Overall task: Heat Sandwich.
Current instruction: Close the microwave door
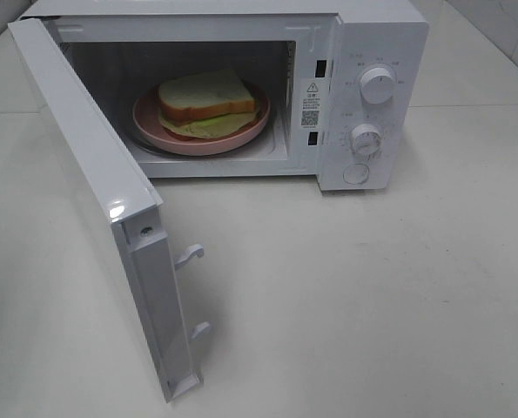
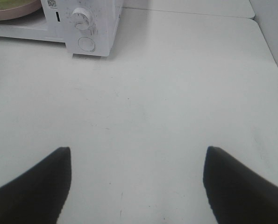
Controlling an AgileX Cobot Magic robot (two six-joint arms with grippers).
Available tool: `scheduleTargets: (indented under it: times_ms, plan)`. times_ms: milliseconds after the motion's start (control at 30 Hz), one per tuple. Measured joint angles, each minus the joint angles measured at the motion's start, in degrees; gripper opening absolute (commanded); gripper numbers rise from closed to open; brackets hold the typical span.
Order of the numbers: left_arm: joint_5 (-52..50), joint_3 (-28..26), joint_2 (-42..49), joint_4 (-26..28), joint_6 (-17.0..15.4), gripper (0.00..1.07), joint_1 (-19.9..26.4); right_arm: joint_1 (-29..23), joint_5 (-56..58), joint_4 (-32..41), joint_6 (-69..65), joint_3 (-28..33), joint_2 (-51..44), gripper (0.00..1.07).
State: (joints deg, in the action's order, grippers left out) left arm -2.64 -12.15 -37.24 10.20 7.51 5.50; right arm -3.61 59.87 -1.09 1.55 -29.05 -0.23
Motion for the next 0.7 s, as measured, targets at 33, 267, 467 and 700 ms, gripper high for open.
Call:
scheduleTargets:
  times_ms: [33,267,467,700]
  plan:
    - [-1.83,0.00,-1.78,0.00,0.00,0.00,0.00,0.00,0.00,0.00,0.00,0.00,0.00,0.76]
    - [-12.20,0.00,-12.66,-2.69,-1.09,0.00,0.00,0.00,0.00,0.00,0.00,0.00,0.00,0.76]
    - [-20.74,0.00,-19.82,-12.09,-8.82,0.00,0.00,0.00,0.00,0.00,0.00,0.00,0.00,0.76]
    - [-29.97,0.00,-28.13,-23.09,-17.70,0.00,0.00,0.00,0.00,0.00,0.00,0.00,0.00,0.76]
